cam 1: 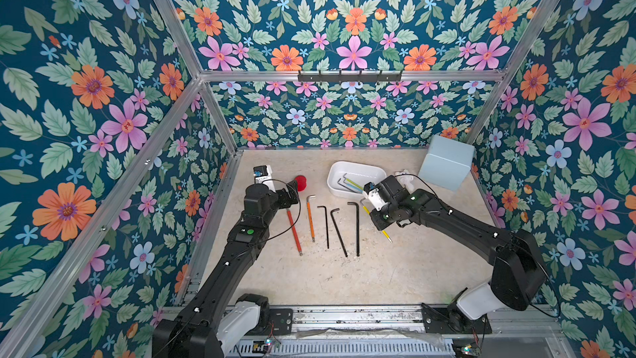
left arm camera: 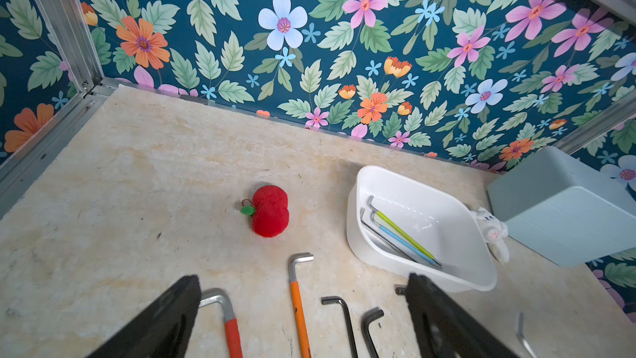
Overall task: Put the hex key on the desktop into the storage box
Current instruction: Place the Allen key in the storage box.
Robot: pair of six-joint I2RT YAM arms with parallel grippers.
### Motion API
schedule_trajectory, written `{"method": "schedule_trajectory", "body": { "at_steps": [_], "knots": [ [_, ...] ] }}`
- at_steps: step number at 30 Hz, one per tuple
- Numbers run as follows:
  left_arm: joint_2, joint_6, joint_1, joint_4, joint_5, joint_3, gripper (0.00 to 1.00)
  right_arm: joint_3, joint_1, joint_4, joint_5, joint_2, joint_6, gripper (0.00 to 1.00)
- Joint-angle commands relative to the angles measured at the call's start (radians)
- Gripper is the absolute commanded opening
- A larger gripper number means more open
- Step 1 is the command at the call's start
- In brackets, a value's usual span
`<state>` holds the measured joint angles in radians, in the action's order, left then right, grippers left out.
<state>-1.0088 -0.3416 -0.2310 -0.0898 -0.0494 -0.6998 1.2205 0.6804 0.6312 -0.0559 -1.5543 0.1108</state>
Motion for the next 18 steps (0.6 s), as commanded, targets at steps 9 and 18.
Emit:
{"method": "schedule_trajectory", "body": {
  "at_steps": [9, 18],
  "knots": [
    [-0.013, 0.007, -0.001, -0.017, 0.000, -0.025, 0.99, 0.312, -0.114, -0.027, -0.117, -0.211, 0.415, 0.00],
    [-0.023, 0.028, 0.000, -0.022, 0.021, -0.014, 0.99, 0.709, -0.149, 0.037, -0.134, -0.561, 0.481, 0.00]
  ]
}}
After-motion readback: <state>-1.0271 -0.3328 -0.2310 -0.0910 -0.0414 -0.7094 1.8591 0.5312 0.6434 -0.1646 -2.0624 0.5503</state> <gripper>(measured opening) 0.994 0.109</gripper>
